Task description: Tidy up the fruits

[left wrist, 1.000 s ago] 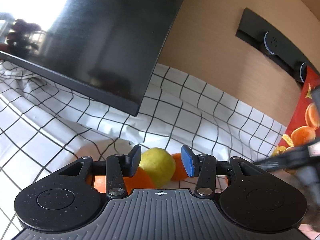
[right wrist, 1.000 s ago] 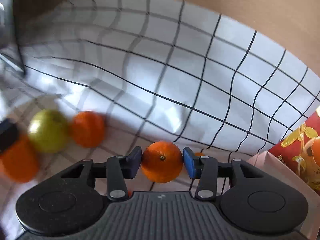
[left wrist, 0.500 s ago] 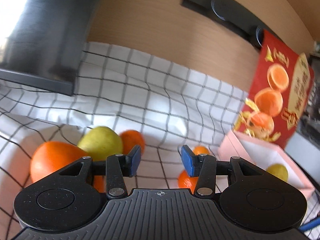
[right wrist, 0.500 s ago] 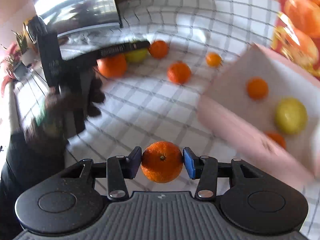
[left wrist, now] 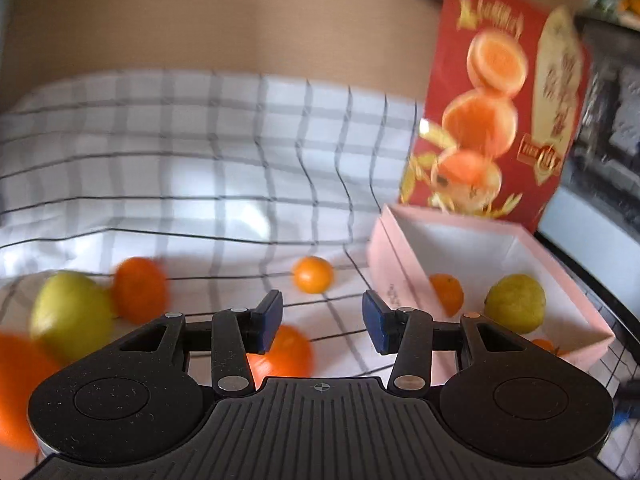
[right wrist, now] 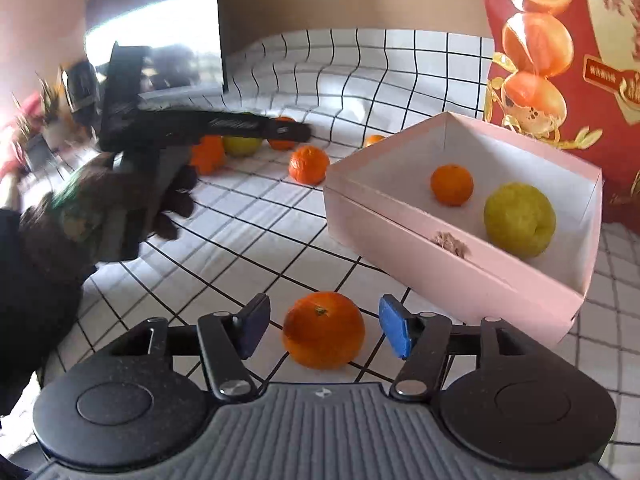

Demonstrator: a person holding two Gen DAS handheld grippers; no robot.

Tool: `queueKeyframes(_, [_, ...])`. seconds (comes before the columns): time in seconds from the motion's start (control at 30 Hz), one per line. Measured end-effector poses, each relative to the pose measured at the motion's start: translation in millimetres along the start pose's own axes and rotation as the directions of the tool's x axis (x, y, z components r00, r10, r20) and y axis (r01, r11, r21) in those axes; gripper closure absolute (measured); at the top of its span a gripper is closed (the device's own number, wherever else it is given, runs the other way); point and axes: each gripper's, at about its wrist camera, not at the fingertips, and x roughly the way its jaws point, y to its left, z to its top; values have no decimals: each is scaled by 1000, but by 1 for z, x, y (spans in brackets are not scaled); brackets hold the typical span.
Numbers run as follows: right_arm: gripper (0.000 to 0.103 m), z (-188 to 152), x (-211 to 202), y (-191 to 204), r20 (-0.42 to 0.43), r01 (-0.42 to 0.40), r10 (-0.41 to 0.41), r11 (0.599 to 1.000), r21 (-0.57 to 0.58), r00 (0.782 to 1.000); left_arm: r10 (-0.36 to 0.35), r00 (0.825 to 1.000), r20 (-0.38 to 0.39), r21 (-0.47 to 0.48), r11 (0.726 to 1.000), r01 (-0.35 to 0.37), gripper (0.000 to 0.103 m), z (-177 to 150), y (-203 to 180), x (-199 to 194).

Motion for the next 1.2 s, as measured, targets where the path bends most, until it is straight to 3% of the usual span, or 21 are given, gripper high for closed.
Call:
queueKeyframes(0.07, [42,-6,-2,-10,36,-29,27,999,43,999,22,996,-83,-63,998,-27,54,24,-2,26])
queueKeyframes(0.2, [38,-17,-3,-26,77,-81,72,988,132,994,100,989,-110,-68,992,-108,54,50,-9,56])
queueKeyframes(0.27, [38,-17,-6,-27,89,-88,76,987,134,993,149,975,-166,-70,984,-163,54,52,-12,71])
queueKeyframes(0.33, [38,-17,-3,-28,74,-94,85,986,138,994,148,969,-197,-92,981,-169,54,50,-10,80])
queueKeyframes(0.6, [38,-19,-1,-24,55,-88,82,989,119,995,181,956,-229,-116,971,-211,54,42,-9,109])
queueKeyframes(0.67, [38,-19,-1,-25,54,-90,84,988,123,995,185,958,-220,-112,971,-213,63,39,-8,110])
queueKeyframes(0.8, [37,-18,0,-26,50,-96,90,986,134,995,158,975,-159,-135,974,-180,63,29,-6,92])
queueKeyframes(0.93, [36,-19,-1,-25,51,-89,83,987,132,995,97,993,-65,-186,977,-107,63,9,-2,46])
queueKeyframes(1.07, [35,-21,-2,-20,62,-63,56,992,108,997,105,994,25,-160,982,-100,63,-15,-9,-12])
queueKeyframes(1.2, [33,-23,-3,-12,68,-32,28,998,61,997,48,999,9,-121,991,-47,63,-46,-24,-50])
